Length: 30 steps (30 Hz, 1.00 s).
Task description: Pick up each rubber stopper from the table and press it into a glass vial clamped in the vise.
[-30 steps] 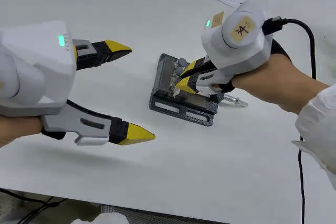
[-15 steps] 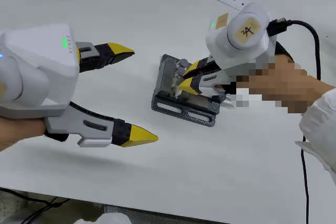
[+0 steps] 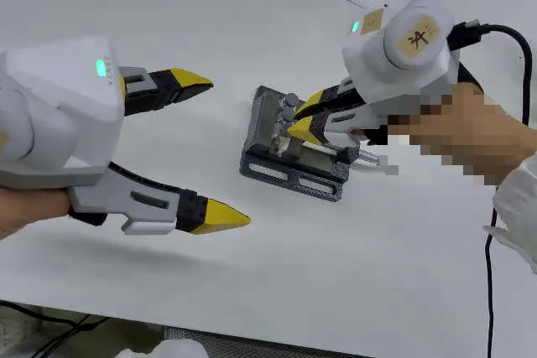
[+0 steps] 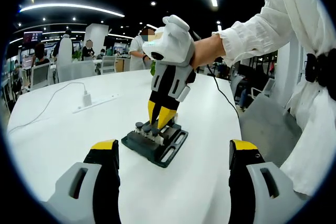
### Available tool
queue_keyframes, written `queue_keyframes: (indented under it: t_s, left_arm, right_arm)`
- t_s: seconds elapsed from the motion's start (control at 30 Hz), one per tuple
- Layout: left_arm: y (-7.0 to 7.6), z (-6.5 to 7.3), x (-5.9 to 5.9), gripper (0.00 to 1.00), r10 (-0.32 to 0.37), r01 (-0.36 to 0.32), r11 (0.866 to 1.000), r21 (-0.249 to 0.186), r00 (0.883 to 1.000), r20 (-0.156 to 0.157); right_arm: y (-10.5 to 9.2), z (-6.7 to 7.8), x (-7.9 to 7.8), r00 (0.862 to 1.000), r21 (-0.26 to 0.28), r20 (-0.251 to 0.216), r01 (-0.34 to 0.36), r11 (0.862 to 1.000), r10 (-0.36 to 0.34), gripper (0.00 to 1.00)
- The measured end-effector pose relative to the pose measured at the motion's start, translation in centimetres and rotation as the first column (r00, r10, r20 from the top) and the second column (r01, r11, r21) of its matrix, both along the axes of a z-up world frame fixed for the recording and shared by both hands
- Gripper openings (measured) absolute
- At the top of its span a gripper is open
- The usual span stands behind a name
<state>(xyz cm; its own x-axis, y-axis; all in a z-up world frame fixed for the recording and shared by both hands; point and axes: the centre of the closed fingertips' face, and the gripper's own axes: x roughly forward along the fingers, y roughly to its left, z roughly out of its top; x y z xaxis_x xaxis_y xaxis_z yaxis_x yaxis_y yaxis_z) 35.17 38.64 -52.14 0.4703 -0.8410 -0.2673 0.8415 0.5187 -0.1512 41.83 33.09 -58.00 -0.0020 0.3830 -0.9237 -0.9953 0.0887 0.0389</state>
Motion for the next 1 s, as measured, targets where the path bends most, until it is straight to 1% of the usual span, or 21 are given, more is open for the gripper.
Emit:
queue_keyframes:
  t_s: [0.47, 0.57, 0.67, 0.7, 0.77, 0.97, 1.0]
  left_arm:
    - [-0.01, -0.12, 0.04, 0.85, -0.003, 0.003, 1.000, -0.001, 1.000, -0.005]
    - [0.01, -0.14, 0.01, 0.84, -0.004, 0.004, 1.000, -0.001, 1.000, -0.006]
    - [0.03, -0.15, 0.01, 0.84, -0.002, 0.002, 1.000, -0.002, 1.000, -0.008]
    - [0.07, -0.15, 0.03, 0.84, -0.001, 0.001, 1.000, -0.001, 1.000, -0.007]
    - [0.10, -0.09, 0.03, 0.84, 0.001, -0.001, 1.000, -0.005, 1.000, -0.008]
    - [0.20, -0.12, 0.17, 0.84, 0.004, -0.004, 1.000, -0.005, 1.000, -0.007]
    - [0.20, -0.12, 0.21, 0.84, 0.004, -0.004, 1.000, -0.005, 1.000, -0.007]
  right_arm:
    - [0.03, -0.65, -0.12, 1.000, -0.008, -0.013, -0.011, 1.000, 0.011, 0.02]
    - [0.05, -0.88, -0.05, 1.000, -0.010, -0.014, -0.011, 1.000, 0.011, 0.02]
    - [0.06, -1.01, -0.31, 1.000, -0.018, -0.017, -0.014, 1.000, 0.013, 0.02]
    - [0.04, -0.97, -0.23, 1.000, -0.019, -0.011, -0.015, 1.000, 0.015, 0.02]
    - [0.04, -1.00, -0.20, 1.000, -0.015, -0.019, -0.011, 1.000, 0.011, 0.01]
    - [0.17, -0.84, -0.52, 0.999, -0.025, -0.003, -0.032, 0.999, 0.032, 0.02]
    - [0.20, -0.79, -0.56, 1.000, -0.026, -0.003, -0.027, 0.999, 0.027, 0.02]
